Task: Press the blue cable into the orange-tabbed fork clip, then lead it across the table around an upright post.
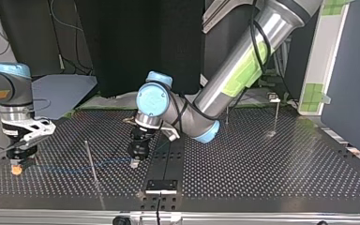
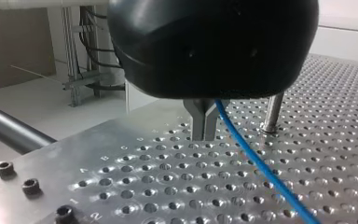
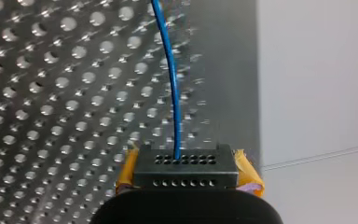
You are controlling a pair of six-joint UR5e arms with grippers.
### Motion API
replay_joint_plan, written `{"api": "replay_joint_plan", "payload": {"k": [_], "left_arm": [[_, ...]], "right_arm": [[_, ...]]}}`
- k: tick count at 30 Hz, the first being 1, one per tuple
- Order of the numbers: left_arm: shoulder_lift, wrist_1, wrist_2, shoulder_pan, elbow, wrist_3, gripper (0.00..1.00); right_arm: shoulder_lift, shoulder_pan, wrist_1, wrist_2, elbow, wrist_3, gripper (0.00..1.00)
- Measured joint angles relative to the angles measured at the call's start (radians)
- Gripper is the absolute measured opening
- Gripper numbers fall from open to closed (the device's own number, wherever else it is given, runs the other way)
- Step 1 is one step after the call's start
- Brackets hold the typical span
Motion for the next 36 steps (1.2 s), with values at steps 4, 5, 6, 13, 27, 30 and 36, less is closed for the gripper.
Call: {"api": "replay_joint_plan", "payload": {"k": [4, 5, 6, 13, 27, 30, 36], "left_arm": [[-0.01, 0.007, 0.013, 0.004, 0.0, -0.004, 0.0], [-0.014, 0.007, 0.017, 0.005, 0.0, -0.005, 0.0], [-0.021, 0.008, 0.021, 0.006, 0.0, -0.005, 0.0], [-0.063, 0.01, 0.031, 0.009, 0.0, -0.005, 0.02], [-0.069, 0.007, 0.043, 0.007, 0.0, 0.0, 0.61], [-0.069, 0.005, 0.043, 0.007, 0.0, 0.005, 0.88], [-0.07, -0.003, 0.005, 0.013, 0.0, 0.021, 0.95]], "right_arm": [[0.04, -0.001, -0.009, 0.0, -0.014, -0.001, 0.0], [0.048, -0.001, -0.011, 0.0, -0.018, -0.002, 0.0], [0.056, -0.001, -0.012, 0.0, -0.022, -0.003, 0.0], [0.117, 0.005, -0.016, -0.008, -0.034, -0.008, 0.0], [0.149, 0.041, -0.011, -0.003, 0.001, -0.008, 0.0], [0.15, 0.048, -0.023, 0.005, 0.027, -0.009, 0.0], [0.167, 0.064, -0.049, 0.035, 0.072, -0.01, 0.0]]}}
